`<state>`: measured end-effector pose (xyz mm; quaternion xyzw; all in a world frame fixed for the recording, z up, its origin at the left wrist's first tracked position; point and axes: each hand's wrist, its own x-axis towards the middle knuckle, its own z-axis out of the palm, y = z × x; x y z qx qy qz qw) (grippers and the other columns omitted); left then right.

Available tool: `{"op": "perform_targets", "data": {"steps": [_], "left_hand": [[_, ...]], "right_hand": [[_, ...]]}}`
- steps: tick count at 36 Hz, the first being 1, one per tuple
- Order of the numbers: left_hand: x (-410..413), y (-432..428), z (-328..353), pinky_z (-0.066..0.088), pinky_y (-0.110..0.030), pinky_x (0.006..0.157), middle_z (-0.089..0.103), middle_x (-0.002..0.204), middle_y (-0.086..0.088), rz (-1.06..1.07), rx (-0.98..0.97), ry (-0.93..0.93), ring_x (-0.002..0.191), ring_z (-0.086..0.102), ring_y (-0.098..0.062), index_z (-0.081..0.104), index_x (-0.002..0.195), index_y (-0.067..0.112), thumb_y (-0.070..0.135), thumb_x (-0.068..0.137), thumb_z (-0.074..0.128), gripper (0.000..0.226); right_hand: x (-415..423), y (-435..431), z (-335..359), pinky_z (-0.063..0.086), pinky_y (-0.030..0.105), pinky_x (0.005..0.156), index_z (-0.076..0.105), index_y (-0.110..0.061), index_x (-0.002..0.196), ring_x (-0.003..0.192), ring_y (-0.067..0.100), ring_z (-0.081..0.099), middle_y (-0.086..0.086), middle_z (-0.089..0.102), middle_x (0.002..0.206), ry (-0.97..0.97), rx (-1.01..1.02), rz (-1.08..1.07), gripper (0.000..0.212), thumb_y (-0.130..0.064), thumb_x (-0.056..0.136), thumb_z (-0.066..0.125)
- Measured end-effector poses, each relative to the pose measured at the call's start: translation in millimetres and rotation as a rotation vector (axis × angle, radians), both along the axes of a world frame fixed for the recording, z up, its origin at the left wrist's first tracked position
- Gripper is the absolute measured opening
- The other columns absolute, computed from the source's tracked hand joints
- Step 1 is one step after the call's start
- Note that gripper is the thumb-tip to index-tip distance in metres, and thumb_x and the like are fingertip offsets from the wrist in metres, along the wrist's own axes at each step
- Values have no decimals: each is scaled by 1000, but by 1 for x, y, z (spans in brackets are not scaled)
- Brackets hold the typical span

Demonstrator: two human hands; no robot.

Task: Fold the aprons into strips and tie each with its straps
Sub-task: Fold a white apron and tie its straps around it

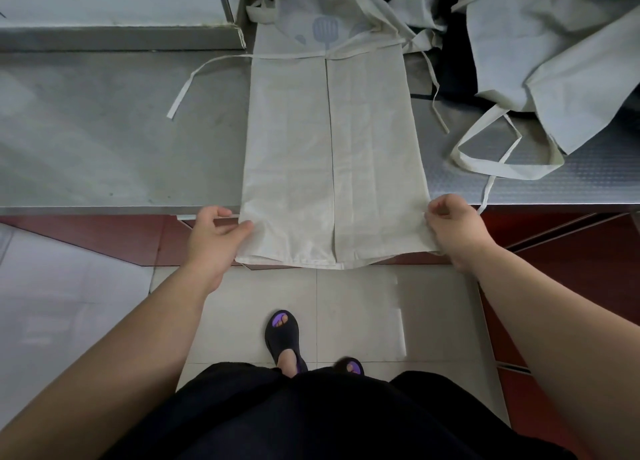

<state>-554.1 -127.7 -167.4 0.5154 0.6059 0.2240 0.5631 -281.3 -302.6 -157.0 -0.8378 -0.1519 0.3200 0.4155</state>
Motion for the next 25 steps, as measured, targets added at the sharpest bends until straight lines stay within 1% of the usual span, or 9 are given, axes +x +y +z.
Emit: {"op": "perform_targets", "data": {"steps": [2,6,9,11,13,15,17,21,25], "left_hand": [[-3,2,4,41,-23,55,62,82,-1,-45,14,8,70,57,-15,51,86,24,12,85,68,21],[-6,5,11,49,-37,76,64,88,-9,-97,-150,-103,78,62,-19,59,81,15,7,90,61,12],[-5,5,17,55,-23,63,68,83,-6,-91,-248,-191,64,67,-10,60,88,9,2,95,50,13],[-7,6,18,57,-20,61,68,76,-4,-96,-275,-199,60,67,-9,60,91,7,-5,95,43,21],[-9,7,18,57,-21,70,66,82,-5,-139,-273,-167,68,66,-11,61,92,8,-12,93,37,31],[-11,7,16,56,-17,65,65,90,-4,-192,-245,-136,75,65,-9,61,93,10,-19,90,35,38],[-12,6,14,54,-14,61,66,91,-2,-224,-222,-113,74,66,-6,62,91,10,-19,90,38,38],[-11,7,8,52,-15,73,65,95,0,-294,-187,-35,86,62,-10,64,91,13,-15,90,45,34],[-13,8,5,50,-25,80,66,92,-2,-310,-134,18,82,61,-15,65,94,11,-16,86,48,33]], "right_hand": [[2,-1,5,43,30,60,55,-22,79,65,15,51,-2,58,80,114,40,-11,18,-11,93,55],[0,-1,20,43,35,64,64,-5,88,69,24,58,11,65,81,400,117,-82,11,-8,92,54],[-6,-3,33,52,31,53,61,1,87,67,26,61,13,65,77,511,104,-86,21,4,87,41],[-8,-6,33,54,33,46,61,1,90,69,26,62,15,64,82,493,48,-27,34,15,85,30],[-8,-8,26,54,33,55,62,-5,95,75,24,64,17,64,95,396,-17,63,47,21,84,24],[-6,-10,19,53,30,69,63,-11,95,80,22,64,16,64,102,296,-61,129,52,24,82,27],[-4,-12,14,53,32,79,65,-14,90,85,24,65,15,65,104,251,-80,150,50,25,80,35],[-1,-14,8,53,40,90,67,-19,82,91,32,66,17,68,101,193,-133,164,41,19,80,51],[0,-15,12,47,32,77,68,-16,88,68,19,53,7,62,81,138,-159,196,30,11,83,56]]}}
